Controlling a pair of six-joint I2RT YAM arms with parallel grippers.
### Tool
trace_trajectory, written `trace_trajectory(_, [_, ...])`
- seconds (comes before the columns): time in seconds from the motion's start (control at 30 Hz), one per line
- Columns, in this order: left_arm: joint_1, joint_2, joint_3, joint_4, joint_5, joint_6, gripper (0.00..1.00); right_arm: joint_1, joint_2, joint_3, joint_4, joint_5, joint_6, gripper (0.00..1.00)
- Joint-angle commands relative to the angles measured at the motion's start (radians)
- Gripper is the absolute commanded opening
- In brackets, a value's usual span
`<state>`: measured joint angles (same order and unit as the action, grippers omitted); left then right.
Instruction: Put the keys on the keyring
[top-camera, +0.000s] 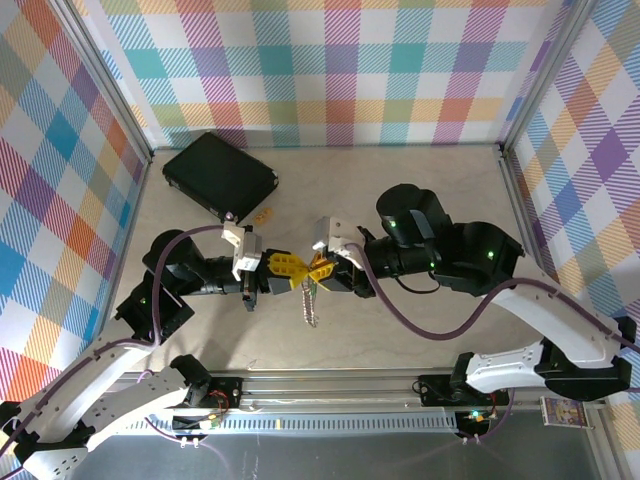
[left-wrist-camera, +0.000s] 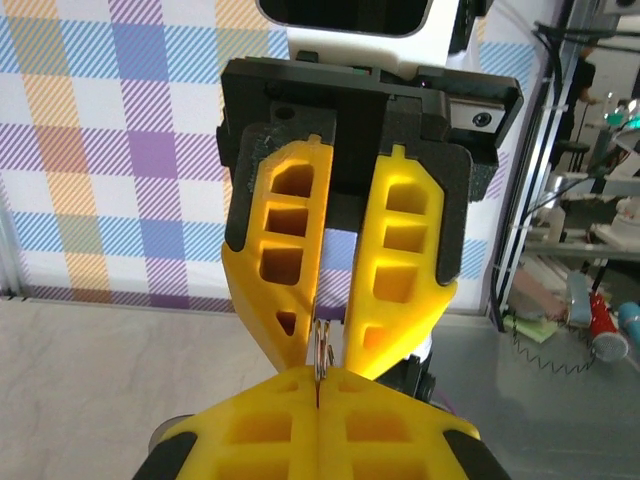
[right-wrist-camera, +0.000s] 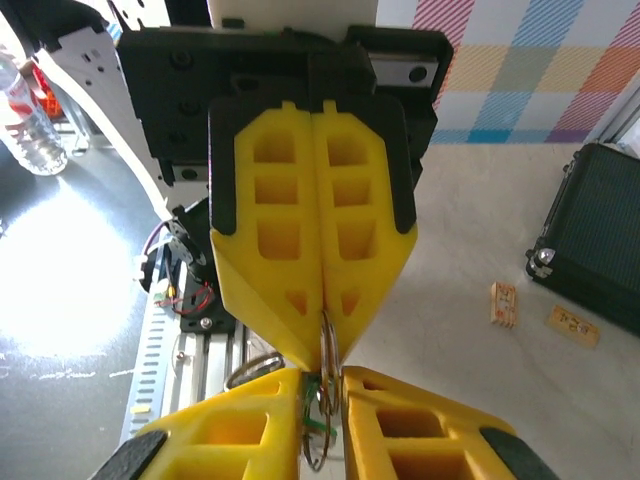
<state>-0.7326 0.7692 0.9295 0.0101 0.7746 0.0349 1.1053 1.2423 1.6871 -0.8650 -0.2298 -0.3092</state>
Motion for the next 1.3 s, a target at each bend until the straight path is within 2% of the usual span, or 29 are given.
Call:
trace_trajectory(0.0, [-0.002, -0.009, -0.023, 0.169, 0.038, -0.076, 0.0, 0.002, -0.03, -0.018, 0.073, -0.033, 0.041, 0.19])
trace_trajectory(0.27, [-0.003, -0.009, -0.05, 0.239, 0.039, -0.123, 0.0, 0.001, -0.039, -0.023, 0.074, -0.001, 0.044, 0.01])
trace_trajectory(0.4, [-0.004, -0.028, -0.023, 0.068, -0.012, -0.02, 0.0, 0.001, -0.018, 0.009, 0.011, 0.046, 0.013, 0.0])
trace_trajectory(0.5, [-0.002, -0.025, 0.024, -0.122, -0.078, 0.103, 0.16, 0.002, 0.028, 0.066, -0.08, 0.078, -0.025, 0.0])
trace_trajectory(0.57, [-0.002, -0.009, 0.066, -0.236, -0.103, 0.177, 0.19, 0.006, 0.065, 0.117, -0.146, 0.096, -0.047, 0.0])
trace_trajectory(0.63, [-0.003, 0.006, 0.093, -0.33, -0.132, 0.228, 0.18, 0.022, 0.101, 0.159, -0.2, 0.128, -0.072, 0.0])
trace_trajectory(0.8, [-0.005, 0.024, 0.117, -0.409, -0.177, 0.289, 0.12, 0.036, 0.149, 0.197, -0.249, 0.145, -0.091, 0.0])
trace_trajectory(0.9, [-0.007, 0.028, 0.109, -0.399, -0.187, 0.295, 0.12, 0.045, 0.173, 0.198, -0.249, 0.163, -0.091, 0.0])
trace_trajectory(1.03, [-0.009, 0.031, 0.102, -0.382, -0.187, 0.292, 0.01, 0.057, 0.19, 0.195, -0.246, 0.162, -0.093, 0.0])
trace_trajectory(1.27, [-0.011, 0.011, 0.091, -0.308, -0.163, 0.244, 0.0, 0.057, 0.182, 0.209, -0.239, 0.171, -0.059, 0.02])
